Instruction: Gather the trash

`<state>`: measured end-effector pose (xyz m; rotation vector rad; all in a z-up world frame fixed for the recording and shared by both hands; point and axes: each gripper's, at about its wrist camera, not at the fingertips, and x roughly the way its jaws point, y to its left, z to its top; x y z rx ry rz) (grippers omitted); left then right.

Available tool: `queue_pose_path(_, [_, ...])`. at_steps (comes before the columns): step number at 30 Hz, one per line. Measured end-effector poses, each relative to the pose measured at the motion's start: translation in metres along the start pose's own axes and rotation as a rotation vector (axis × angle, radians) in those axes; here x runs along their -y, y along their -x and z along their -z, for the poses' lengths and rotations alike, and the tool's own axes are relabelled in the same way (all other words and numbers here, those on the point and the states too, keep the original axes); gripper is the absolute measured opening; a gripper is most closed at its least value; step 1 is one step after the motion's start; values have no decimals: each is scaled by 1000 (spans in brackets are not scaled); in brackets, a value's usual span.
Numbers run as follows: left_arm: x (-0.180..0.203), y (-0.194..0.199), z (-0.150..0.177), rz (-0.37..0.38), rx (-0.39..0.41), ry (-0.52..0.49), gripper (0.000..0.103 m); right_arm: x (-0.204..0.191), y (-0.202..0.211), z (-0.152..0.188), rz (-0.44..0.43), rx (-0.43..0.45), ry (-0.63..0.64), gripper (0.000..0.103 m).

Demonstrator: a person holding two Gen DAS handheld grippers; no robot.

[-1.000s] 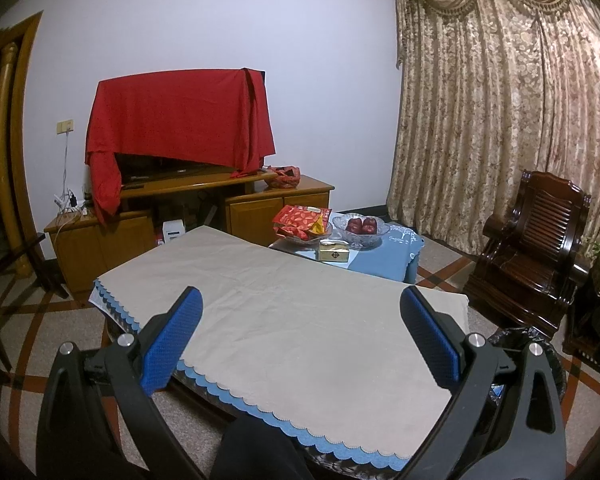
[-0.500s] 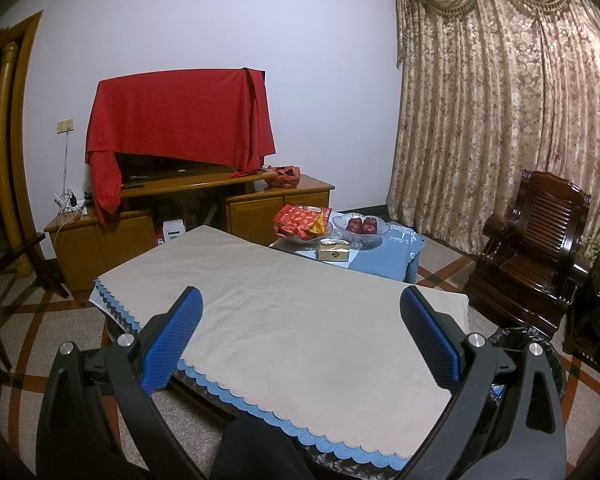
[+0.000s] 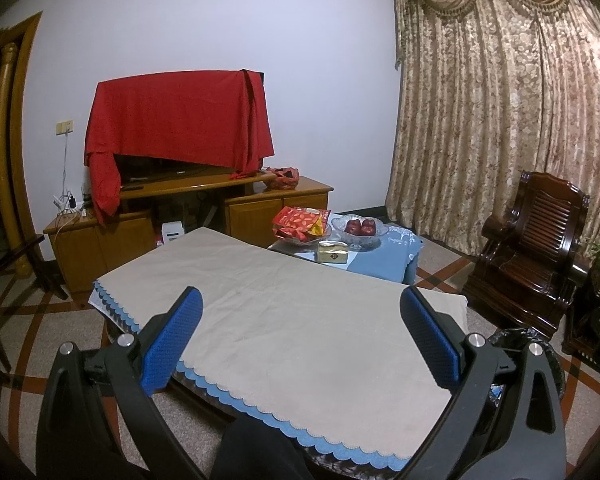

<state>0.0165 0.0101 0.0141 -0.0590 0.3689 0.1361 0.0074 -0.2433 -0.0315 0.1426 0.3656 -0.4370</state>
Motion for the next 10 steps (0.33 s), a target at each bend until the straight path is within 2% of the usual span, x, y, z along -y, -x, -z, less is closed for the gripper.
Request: queue_pose_path(10, [16, 7, -7, -3, 17, -8, 96, -1, 0, 0, 0, -1, -1, 97])
